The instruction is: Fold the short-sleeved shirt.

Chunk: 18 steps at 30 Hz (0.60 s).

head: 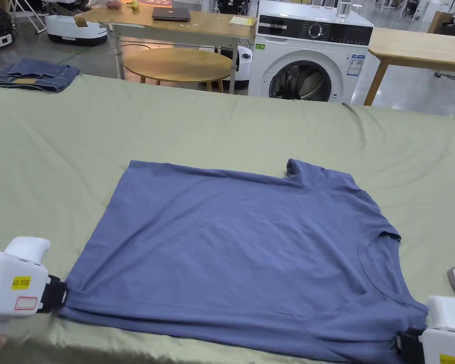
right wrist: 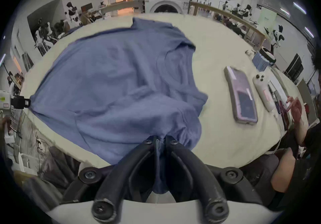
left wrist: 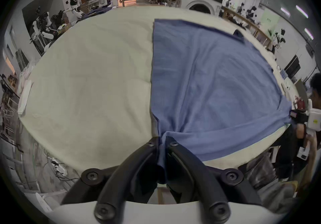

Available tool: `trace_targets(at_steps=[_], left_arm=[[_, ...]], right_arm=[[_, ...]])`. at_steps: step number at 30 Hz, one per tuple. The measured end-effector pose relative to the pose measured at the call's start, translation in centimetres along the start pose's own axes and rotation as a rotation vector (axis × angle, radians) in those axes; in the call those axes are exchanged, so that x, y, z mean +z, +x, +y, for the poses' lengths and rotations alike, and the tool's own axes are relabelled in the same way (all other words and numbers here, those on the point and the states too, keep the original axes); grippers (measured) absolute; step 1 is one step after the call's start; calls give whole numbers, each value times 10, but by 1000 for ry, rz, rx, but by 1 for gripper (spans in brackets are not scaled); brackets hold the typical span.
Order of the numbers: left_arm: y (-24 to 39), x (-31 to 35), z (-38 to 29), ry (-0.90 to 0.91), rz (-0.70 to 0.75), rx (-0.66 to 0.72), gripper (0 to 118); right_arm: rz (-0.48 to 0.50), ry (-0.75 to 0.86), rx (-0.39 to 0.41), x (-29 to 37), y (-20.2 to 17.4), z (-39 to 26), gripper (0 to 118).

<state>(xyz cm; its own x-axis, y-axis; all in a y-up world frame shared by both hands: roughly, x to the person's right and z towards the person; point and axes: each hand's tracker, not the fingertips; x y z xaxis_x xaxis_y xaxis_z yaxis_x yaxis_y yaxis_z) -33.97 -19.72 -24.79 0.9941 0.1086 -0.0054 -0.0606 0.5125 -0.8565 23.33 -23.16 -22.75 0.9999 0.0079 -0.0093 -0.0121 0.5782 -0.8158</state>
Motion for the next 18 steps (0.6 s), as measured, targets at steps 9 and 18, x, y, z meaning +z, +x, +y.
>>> trace_targets(at_steps=[9, 18], left_arm=[[5, 16, 79, 144, -50, 30, 1], [0, -65, 160, 99, -25, 50, 1]], right_arm=[[32, 114, -77, 0, 12, 89, 6], [37, 49, -127, -90, 15, 163, 6]])
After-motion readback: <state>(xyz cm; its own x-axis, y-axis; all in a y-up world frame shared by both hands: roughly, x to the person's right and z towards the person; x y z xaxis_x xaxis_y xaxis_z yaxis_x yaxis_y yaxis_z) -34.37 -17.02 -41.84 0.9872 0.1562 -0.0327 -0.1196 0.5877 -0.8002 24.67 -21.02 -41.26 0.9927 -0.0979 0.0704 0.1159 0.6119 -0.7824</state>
